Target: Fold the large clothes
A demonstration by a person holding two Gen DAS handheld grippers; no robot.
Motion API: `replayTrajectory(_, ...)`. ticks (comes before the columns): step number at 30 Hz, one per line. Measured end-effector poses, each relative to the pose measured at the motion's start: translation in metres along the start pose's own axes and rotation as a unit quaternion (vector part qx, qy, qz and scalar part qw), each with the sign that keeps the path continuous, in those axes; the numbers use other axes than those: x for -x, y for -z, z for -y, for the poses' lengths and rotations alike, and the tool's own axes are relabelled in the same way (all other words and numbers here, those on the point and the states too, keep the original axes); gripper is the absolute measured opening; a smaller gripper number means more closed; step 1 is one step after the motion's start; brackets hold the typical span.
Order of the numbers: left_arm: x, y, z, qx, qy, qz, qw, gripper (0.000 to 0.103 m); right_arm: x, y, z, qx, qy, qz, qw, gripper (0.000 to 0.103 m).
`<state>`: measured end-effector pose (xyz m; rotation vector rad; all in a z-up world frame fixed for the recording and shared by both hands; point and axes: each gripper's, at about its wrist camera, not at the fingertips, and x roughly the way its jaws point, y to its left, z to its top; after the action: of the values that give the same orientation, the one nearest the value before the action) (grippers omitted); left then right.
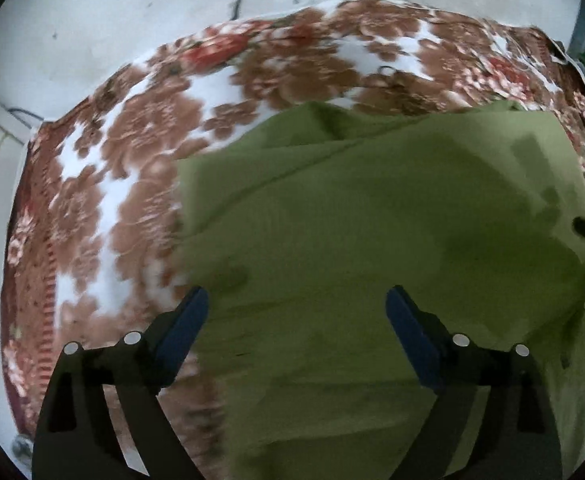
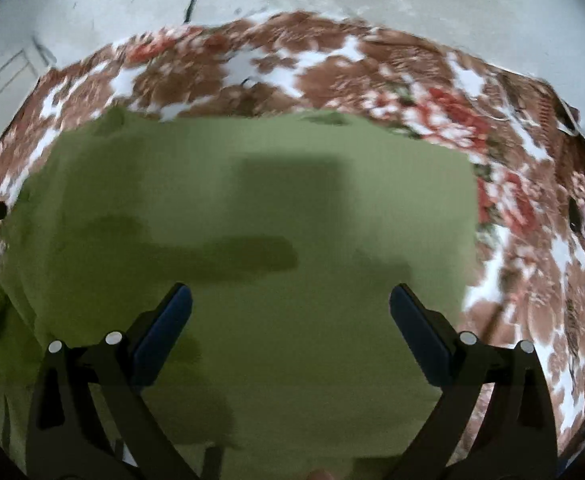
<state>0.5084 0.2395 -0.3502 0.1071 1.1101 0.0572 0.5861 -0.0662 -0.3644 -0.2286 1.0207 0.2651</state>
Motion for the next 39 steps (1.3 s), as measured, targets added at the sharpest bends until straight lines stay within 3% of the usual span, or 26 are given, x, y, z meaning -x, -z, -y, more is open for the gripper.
replayTrajectory(4, -0.04, 0.018, 0.025, 0.009, -0.013, -0.01, 0.9998, 0.091, -0.025, 0.009, -0.002, -0.001, 0.002, -0.022, 1.0, 0.098)
replayTrajectory(9, -0.055, 0.033, 0.017, 0.004, -0.019, -0.009, 0.9998, 0.091, -0.037, 0.02, 0.009, 0.0, 0.005, -0.024, 1.0, 0.098)
replayTrajectory(14, -0.05, 0.035, 0.011, -0.027, -0.024, 0.0, 0.9994, 0.091, -0.038, 0.032, 0.03, -0.001, 0.012, -0.03, 0.999, 0.098)
replayTrajectory(17, -0.036, 0.036, 0.008, -0.032, -0.061, 0.004, 0.9976, 0.092, -0.028, 0.039, 0.045, -0.012, 0.026, -0.034, 0.999, 0.098)
replayTrajectory(22, 0.009, 0.056, -0.01, 0.008, -0.034, 0.006, 0.9994, 0.092, 0.009, 0.058, 0.063, -0.015, 0.026, -0.031, 0.999, 0.098)
replayTrajectory(24, 0.033, 0.078, -0.014, 0.02, -0.031, 0.006, 0.9993, 0.093, 0.026, 0.073, 0.071, -0.02, 0.023, -0.034, 0.999, 0.098)
replayTrajectory(29, 0.068, 0.151, -0.022, 0.06, -0.012, -0.041, 0.9973, 0.094, 0.059, 0.129, 0.093, -0.038, 0.021, -0.066, 0.997, 0.098)
replayTrajectory(39, 0.114, 0.328, -0.044, 0.112, -0.012, -0.155, 0.9814, 0.094, 0.113, 0.277, 0.128, -0.07, 0.051, -0.164, 0.983, 0.098)
